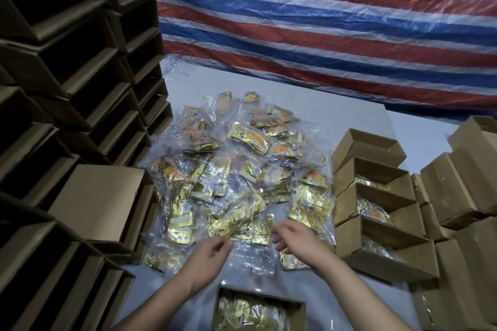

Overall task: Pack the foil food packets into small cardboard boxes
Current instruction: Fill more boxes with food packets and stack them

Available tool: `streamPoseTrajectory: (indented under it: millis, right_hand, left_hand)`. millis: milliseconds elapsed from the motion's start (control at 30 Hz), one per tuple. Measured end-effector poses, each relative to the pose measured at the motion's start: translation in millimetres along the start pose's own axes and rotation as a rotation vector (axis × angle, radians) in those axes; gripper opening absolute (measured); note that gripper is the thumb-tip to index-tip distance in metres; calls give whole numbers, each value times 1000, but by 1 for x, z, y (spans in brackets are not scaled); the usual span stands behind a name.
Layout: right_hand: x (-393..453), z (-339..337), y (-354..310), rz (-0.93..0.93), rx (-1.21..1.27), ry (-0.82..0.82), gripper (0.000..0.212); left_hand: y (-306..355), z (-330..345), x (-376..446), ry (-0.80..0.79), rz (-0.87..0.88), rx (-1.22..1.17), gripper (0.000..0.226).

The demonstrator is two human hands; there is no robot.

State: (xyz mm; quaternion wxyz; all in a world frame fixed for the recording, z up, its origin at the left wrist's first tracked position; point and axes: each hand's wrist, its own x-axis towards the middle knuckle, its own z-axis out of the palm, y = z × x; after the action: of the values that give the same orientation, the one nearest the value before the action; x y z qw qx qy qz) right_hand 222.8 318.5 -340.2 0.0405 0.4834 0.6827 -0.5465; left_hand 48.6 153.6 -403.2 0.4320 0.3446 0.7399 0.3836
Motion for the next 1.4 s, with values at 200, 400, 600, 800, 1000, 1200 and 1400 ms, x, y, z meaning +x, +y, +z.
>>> streamPoseTrajectory:
  millis: [200,400,600,800,1000,1200,1400]
  right_hand:
    - [16,21,2,-46,-41,22,17]
    - [10,30,8,-10,68,46,16]
    - [4,16,14,32,122,97,16]
    - [10,-2,11,59,109,136,21]
    - [36,3,-20,35,259,228,24]
    - [37,3,-16,-44,305,88,63]
    - [22,13,-13,-271,164,-78,93]
  left_hand:
    - [53,-25,79,441,0,260,41]
    - [75,-39,144,408,-172,621,98]
    - [68,-20,175,370,-215,950,81]
    - [77,-23,166,432,40,712,18]
    - [110,-20,116,304,300,218,32]
    - [119,-23,79,354,333,-39,23]
    - [123,-18,63,351,217,-284,29]
